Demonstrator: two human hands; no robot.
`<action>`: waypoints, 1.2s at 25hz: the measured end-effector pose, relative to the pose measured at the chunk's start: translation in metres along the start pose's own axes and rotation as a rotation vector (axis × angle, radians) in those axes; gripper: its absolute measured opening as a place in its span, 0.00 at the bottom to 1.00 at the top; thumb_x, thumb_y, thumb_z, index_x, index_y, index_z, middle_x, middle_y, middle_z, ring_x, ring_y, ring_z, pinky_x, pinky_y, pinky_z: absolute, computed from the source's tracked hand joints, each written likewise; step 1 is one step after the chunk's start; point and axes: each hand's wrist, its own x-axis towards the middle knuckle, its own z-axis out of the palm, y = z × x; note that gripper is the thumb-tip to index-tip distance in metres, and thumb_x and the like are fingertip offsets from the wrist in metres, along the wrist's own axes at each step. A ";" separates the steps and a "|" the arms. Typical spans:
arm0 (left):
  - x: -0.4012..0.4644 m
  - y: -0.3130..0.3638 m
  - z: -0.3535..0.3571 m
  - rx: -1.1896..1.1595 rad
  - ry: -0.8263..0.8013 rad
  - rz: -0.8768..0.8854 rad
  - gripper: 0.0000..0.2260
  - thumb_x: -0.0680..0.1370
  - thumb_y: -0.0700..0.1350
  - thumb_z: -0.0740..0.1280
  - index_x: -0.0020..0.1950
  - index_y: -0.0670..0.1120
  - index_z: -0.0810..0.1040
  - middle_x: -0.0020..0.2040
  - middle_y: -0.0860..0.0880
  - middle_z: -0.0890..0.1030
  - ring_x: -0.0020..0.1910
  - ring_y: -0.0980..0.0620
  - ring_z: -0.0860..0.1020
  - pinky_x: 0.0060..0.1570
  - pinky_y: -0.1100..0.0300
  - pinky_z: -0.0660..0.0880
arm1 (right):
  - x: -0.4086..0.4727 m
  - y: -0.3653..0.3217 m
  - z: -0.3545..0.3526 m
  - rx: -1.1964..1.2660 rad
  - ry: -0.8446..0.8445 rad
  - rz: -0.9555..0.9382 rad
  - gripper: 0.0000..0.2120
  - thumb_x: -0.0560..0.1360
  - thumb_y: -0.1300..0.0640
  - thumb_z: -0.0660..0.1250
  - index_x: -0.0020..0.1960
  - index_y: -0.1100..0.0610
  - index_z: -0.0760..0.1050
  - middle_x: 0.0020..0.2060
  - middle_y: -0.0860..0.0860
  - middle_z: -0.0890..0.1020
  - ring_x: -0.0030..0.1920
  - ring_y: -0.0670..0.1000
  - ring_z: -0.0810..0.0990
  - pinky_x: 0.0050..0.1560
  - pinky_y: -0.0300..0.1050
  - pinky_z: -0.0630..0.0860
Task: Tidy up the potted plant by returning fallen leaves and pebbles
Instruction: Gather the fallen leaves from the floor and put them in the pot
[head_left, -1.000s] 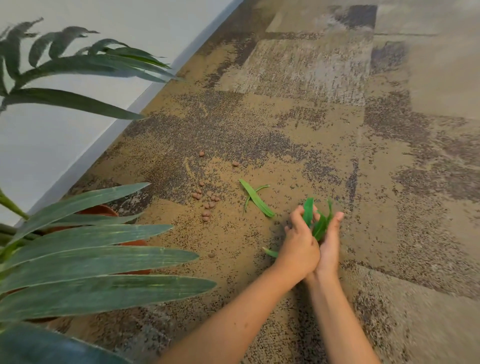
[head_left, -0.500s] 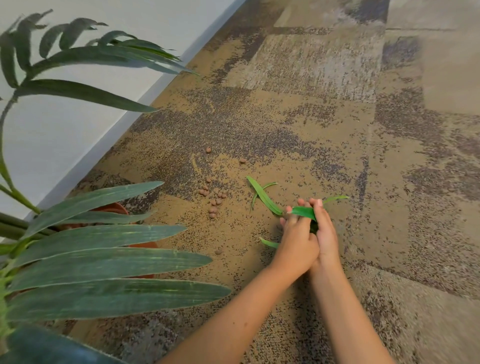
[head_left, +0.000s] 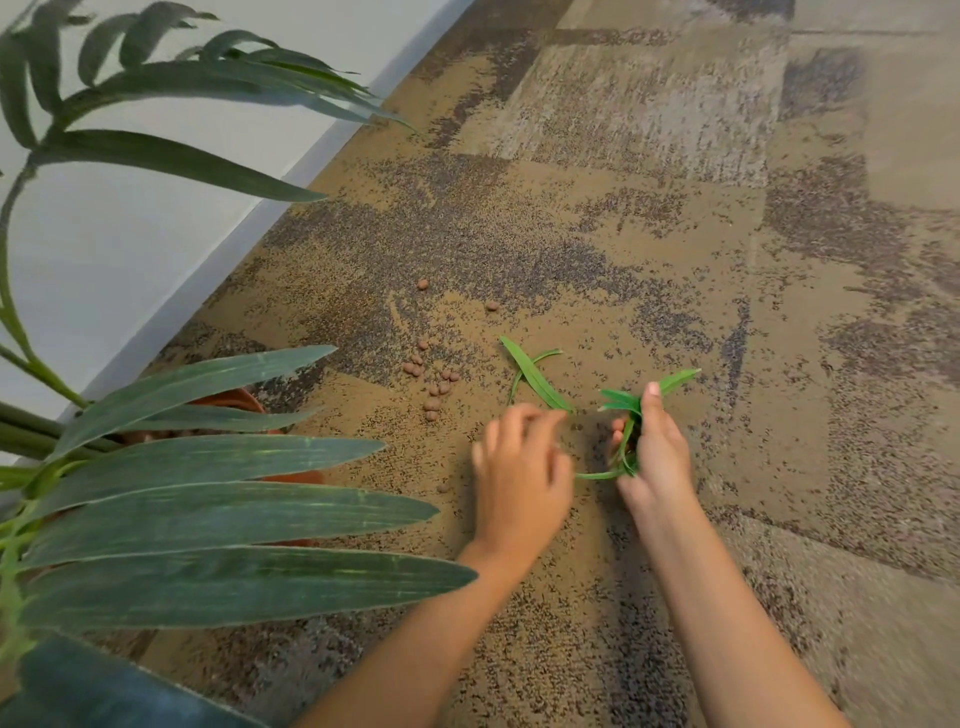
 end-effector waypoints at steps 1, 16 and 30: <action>0.000 -0.020 -0.004 0.062 0.023 -0.075 0.17 0.74 0.47 0.59 0.62 0.52 0.75 0.57 0.53 0.73 0.54 0.58 0.68 0.56 0.58 0.69 | -0.001 0.000 -0.002 0.007 0.001 0.014 0.12 0.75 0.45 0.66 0.47 0.54 0.74 0.30 0.48 0.76 0.26 0.43 0.73 0.24 0.34 0.72; -0.018 -0.050 -0.035 -0.242 -0.016 -0.041 0.05 0.77 0.41 0.65 0.51 0.44 0.79 0.43 0.56 0.75 0.38 0.64 0.73 0.38 0.71 0.73 | -0.021 0.044 0.005 0.017 -0.156 0.114 0.18 0.74 0.44 0.65 0.54 0.58 0.76 0.38 0.54 0.85 0.35 0.49 0.82 0.38 0.41 0.78; -0.015 -0.003 0.004 -0.170 -0.020 -0.048 0.03 0.72 0.43 0.71 0.44 0.46 0.81 0.46 0.51 0.79 0.49 0.51 0.74 0.48 0.57 0.73 | -0.033 0.056 0.021 0.232 -0.130 0.090 0.21 0.77 0.46 0.65 0.61 0.60 0.74 0.36 0.52 0.83 0.35 0.48 0.84 0.35 0.41 0.81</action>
